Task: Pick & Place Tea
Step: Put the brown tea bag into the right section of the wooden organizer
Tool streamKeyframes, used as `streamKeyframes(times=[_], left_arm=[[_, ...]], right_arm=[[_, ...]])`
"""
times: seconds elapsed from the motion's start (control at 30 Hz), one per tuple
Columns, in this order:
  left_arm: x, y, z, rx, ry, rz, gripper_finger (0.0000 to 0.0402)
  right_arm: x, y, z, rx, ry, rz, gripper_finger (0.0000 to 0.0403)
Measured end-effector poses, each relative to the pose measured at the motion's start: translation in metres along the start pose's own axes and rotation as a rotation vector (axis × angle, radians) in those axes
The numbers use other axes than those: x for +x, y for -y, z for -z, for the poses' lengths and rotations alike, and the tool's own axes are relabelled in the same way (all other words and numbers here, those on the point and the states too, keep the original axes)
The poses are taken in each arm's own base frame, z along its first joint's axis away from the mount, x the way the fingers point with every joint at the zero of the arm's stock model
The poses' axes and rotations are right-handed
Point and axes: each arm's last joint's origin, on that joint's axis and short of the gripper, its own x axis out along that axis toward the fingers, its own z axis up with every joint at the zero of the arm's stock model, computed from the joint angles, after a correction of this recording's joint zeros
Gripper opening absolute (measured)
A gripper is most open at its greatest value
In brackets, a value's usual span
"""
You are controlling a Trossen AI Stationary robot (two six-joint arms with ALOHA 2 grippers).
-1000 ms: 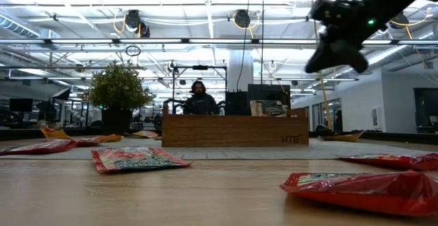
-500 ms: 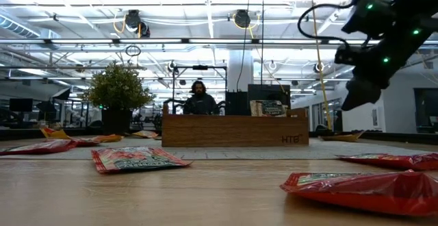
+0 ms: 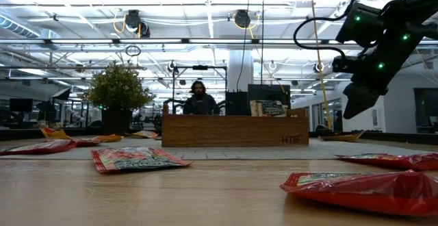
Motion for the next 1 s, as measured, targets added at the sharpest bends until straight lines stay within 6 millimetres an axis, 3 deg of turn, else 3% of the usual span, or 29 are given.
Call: streamKeyframes(times=[0.17, 0.3, 0.53, 0.73, 1.0], left_arm=[[-0.001, -0.002, 0.005, 0.03, -0.026, -0.014, 0.0042], [-0.013, -0.009, 0.01, 0.002, 0.059, -0.009, 0.0042], [-0.047, -0.037, 0.053, -0.114, 0.275, -0.02, 0.0042], [-0.075, -0.058, 0.095, -0.182, 0.338, -0.019, 0.0042], [-0.089, -0.069, 0.121, -0.225, 0.342, -0.011, 0.0042]], right_arm=[[0.0, -0.001, 0.001, 0.004, -0.017, -0.048, 0.0194], [0.003, -0.004, 0.006, 0.0, -0.03, -0.101, 0.0193], [0.004, -0.005, 0.006, -0.003, -0.032, -0.105, 0.019], [0.01, -0.003, 0.007, 0.002, -0.064, -0.078, 0.0185], [0.025, -0.003, 0.008, -0.008, -0.152, -0.085, 0.018]])
